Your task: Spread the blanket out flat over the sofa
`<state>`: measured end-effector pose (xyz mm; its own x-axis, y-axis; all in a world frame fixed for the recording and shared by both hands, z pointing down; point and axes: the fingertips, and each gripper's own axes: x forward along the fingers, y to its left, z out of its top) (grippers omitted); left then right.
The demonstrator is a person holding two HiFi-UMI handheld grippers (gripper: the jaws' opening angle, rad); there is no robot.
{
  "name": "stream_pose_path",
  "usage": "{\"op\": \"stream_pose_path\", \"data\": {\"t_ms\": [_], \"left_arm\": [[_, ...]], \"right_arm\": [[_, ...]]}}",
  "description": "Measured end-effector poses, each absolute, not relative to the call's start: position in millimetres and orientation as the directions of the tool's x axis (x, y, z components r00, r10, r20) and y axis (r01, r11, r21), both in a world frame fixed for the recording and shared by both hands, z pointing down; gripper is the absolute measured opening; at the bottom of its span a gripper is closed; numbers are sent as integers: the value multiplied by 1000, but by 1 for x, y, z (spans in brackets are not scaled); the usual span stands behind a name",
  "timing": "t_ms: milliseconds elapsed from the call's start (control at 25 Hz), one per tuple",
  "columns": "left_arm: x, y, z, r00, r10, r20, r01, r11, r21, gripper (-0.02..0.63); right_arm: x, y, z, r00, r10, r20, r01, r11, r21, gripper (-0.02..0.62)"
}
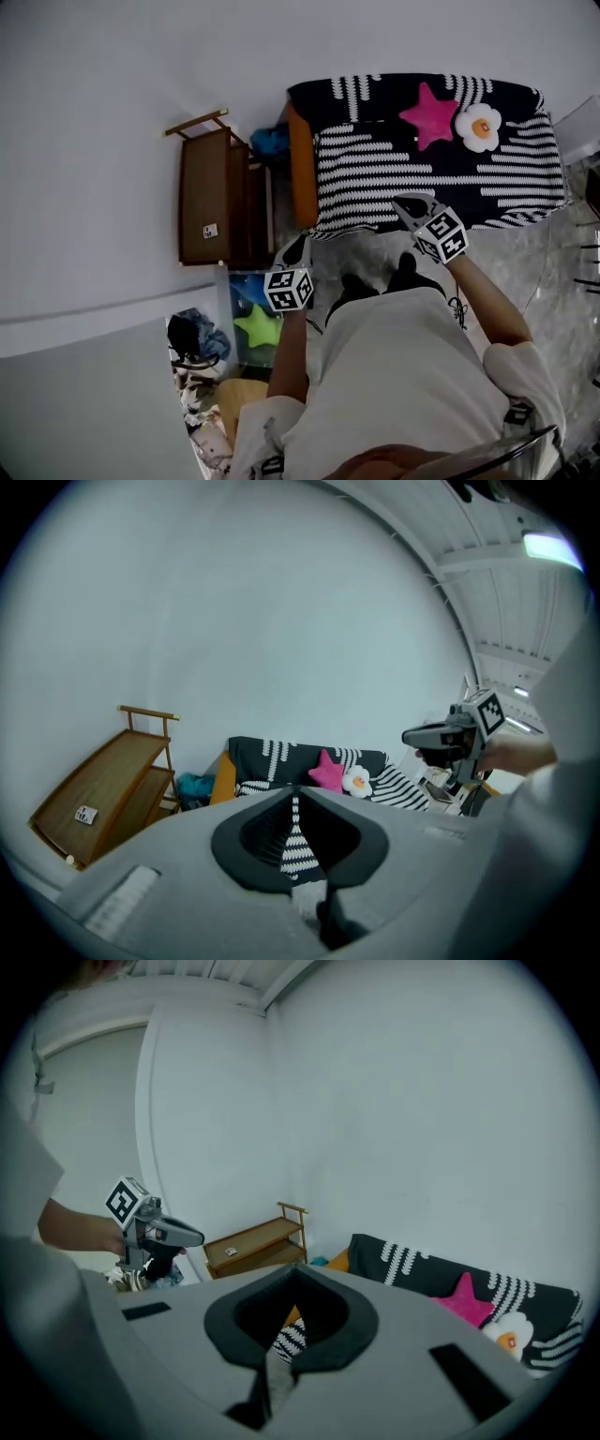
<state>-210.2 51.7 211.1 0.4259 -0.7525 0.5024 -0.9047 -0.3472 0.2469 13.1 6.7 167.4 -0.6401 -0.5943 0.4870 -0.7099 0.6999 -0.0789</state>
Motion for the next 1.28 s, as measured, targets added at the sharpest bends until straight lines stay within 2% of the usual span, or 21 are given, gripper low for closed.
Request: {"op": "stream_pose_path", "data": {"t_ms": [680,1280], "left_arm": [[-147,62,112,447,-818,363,-892,-372,258,21],[-121,43,85,473,-818,327,-880,-424,213,21]], "right_arm": [[68,11,93,-714,-572,404,-640,767,-44,3],[83,3,62,-739,-585,336,-622,783,-5,2]]}}
